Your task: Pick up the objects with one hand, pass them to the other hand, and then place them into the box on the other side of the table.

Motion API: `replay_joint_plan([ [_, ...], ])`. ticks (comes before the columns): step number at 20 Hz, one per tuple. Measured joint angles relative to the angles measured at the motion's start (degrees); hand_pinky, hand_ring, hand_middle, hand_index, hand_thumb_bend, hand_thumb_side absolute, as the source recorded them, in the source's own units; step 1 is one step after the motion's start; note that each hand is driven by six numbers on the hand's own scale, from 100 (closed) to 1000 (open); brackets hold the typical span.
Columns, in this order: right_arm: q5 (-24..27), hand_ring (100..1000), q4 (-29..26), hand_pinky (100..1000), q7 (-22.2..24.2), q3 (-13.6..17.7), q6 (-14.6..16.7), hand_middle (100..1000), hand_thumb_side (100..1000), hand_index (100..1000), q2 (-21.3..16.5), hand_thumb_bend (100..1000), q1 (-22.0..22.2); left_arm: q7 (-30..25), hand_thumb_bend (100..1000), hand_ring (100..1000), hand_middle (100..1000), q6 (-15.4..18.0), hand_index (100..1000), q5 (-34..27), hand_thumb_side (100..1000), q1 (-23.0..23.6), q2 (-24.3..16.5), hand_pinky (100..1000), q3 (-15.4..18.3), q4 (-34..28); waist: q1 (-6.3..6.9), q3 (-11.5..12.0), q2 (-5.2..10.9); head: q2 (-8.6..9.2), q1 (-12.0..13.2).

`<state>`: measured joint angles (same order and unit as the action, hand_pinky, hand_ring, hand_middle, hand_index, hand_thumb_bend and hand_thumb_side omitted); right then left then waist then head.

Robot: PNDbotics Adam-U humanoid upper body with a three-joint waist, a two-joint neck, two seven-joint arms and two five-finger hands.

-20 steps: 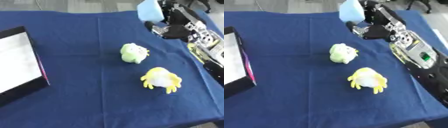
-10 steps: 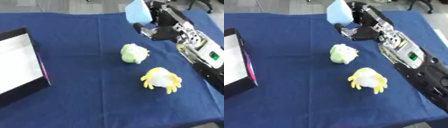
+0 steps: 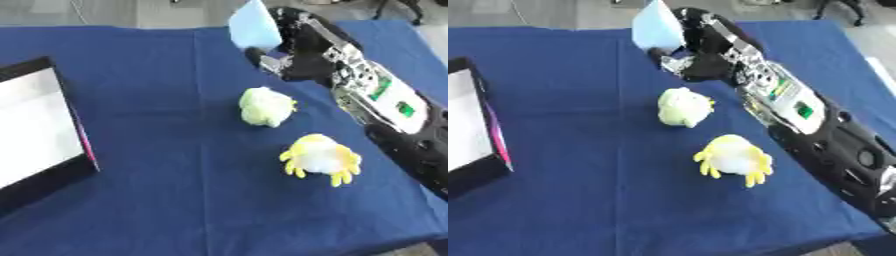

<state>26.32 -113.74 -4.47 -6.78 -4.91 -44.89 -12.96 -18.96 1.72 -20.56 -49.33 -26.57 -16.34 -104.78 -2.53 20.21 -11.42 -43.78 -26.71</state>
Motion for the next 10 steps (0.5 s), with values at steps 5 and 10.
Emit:
replay_joint_plan([
  [5, -1.3, 564, 0.0, 702, -0.1, -1.6, 0.6, 621, 100, 655, 0.8, 100, -1.0, -3.6, 100, 788, 774, -0.2, 786, 4.7, 491, -2.6, 1.3, 1000, -3.1, 2.4, 0.31, 0.3, 0.14, 0.00, -0.2],
  [10, -2.4, 565, 0.0, 703, -0.7, -2.7, 0.7, 622, 100, 655, 1.4, 100, -1.4, -7.3, 100, 795, 782, 0.4, 794, 10.2, 470, -5.1, 2.8, 1000, -6.2, 4.4, 0.50, 0.6, 0.26, -0.01, -0.2],
])
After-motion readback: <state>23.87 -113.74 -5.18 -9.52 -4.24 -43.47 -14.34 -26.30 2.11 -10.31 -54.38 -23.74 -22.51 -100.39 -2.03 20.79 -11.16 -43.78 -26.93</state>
